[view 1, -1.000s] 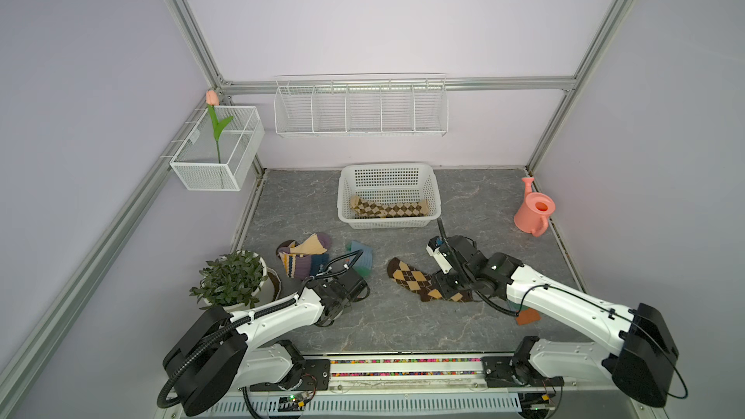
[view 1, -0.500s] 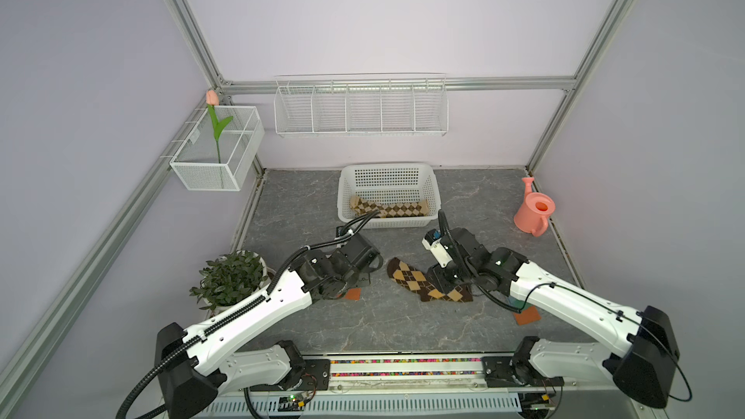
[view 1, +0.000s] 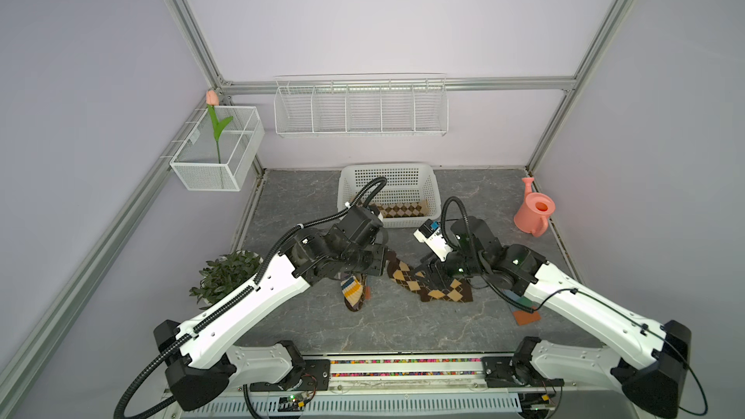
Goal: Place the socks together as a pair
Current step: Pick up the sock at the center of the board.
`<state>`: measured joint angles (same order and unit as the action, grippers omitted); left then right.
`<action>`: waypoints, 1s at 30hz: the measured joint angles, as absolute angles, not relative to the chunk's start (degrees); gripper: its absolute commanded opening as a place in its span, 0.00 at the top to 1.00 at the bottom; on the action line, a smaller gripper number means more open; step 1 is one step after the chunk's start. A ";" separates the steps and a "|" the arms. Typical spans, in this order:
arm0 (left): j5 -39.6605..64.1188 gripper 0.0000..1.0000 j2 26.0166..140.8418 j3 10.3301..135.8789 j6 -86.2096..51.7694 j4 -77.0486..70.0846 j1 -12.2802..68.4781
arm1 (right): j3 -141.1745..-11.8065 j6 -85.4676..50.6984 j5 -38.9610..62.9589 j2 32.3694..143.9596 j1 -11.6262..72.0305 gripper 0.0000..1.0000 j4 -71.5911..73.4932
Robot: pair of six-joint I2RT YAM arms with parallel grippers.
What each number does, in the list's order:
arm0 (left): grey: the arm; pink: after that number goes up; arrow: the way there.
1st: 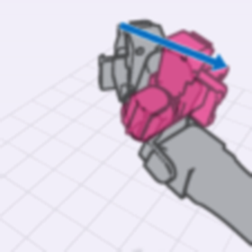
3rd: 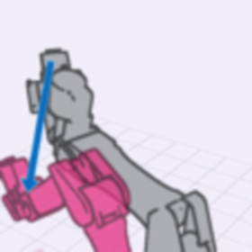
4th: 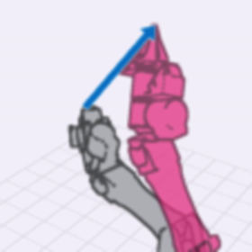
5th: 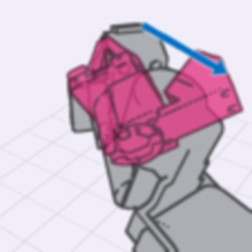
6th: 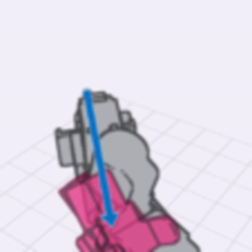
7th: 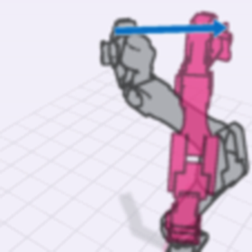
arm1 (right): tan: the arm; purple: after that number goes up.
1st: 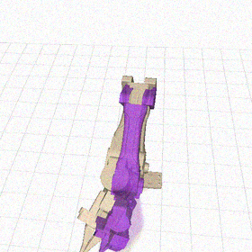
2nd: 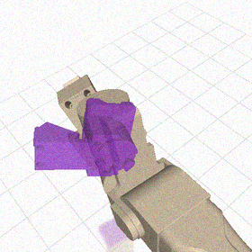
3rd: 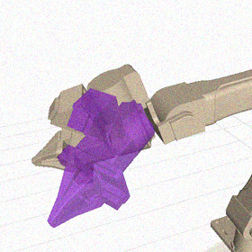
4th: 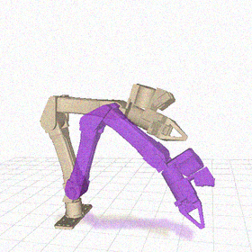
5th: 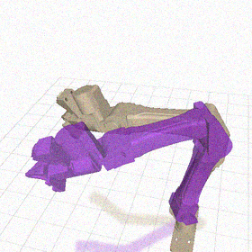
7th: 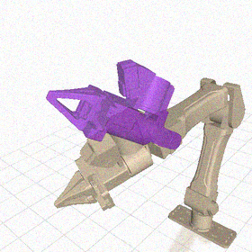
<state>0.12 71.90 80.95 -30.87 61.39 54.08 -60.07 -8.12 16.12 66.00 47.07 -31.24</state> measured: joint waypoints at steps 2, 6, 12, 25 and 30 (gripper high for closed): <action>1.17 1.00 72.53 83.07 -29.10 61.56 54.06 | -61.01 -7.33 17.12 66.00 47.13 0.37 -30.15; 3.64 1.00 73.10 86.87 -25.89 61.78 54.06 | -62.43 -6.02 18.41 66.11 47.48 0.34 -28.71; 7.18 1.00 74.46 88.25 -22.72 62.08 54.06 | -66.00 -3.73 18.04 68.31 48.16 0.32 -27.81; 9.78 1.00 74.91 88.25 -19.70 62.22 53.82 | -69.65 0.73 14.02 73.25 50.26 0.78 -28.97; 9.37 0.77 74.72 88.25 -19.40 62.17 53.63 | -69.58 0.91 13.52 73.41 51.20 0.92 -28.56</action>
<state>9.37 74.72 88.25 -19.40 62.17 53.63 -69.58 0.91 13.52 73.41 51.20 -28.56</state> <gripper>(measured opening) 0.111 0.114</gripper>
